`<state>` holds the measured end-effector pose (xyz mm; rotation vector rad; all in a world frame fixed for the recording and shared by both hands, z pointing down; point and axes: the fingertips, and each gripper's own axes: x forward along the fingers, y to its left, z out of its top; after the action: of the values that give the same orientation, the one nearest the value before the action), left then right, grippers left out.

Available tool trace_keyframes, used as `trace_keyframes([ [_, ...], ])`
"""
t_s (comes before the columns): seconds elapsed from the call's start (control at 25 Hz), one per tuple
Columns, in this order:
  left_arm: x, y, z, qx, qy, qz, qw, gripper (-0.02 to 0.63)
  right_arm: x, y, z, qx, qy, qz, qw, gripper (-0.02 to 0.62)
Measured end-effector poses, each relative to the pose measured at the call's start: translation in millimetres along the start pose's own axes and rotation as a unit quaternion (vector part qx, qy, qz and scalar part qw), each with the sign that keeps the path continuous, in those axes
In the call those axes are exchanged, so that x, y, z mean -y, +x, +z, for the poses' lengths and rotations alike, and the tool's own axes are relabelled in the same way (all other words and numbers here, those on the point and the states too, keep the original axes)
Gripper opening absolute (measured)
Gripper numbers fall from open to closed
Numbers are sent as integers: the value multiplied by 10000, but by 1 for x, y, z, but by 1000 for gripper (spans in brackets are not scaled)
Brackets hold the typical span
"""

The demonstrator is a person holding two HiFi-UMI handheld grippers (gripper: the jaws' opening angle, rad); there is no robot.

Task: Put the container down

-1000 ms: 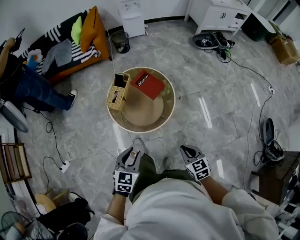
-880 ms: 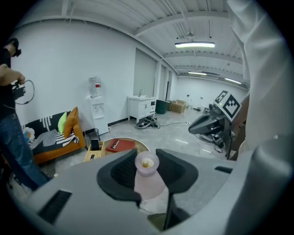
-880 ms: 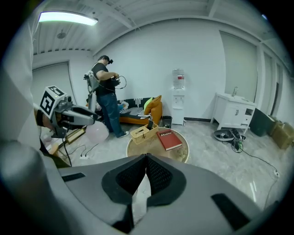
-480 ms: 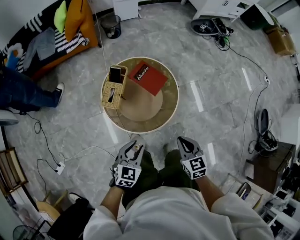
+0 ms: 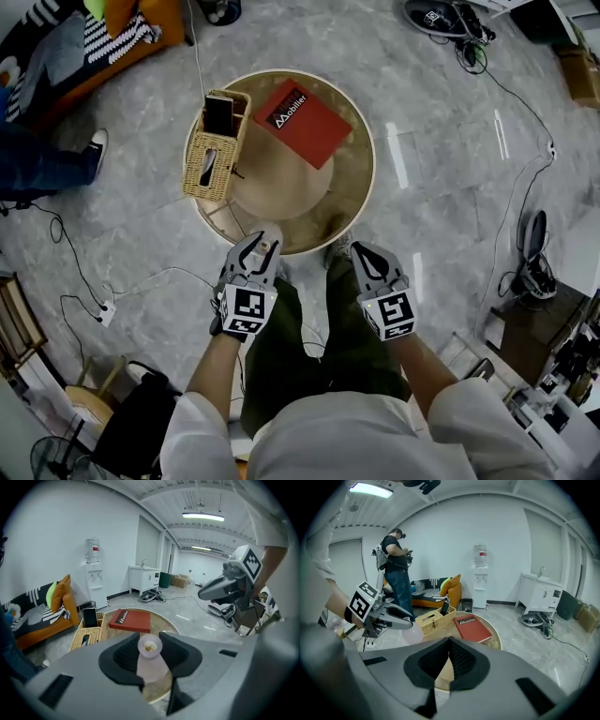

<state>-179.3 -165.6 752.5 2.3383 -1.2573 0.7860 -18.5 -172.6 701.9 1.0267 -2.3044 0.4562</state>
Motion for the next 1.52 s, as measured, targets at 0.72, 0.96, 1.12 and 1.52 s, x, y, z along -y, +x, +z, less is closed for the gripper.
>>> trace_keyframes([
  [0.72,-42,163,-84,-476,-317,313,9979,132,60,100,-78,-555,-26,415,9976,23],
  [0.96,-40,178,-90,-474,-339,314,9978,132,70,104,-86,-531,-69,450,9976,23],
  [1.12,-39,183,-94,-499,-348,318,9976,132,74,102,-93,-777,90,435,9960,23],
  [1.52,-33,189,-101,-432,-197,318,9984,135,71,110,-101,-623,62,463,9970,23],
])
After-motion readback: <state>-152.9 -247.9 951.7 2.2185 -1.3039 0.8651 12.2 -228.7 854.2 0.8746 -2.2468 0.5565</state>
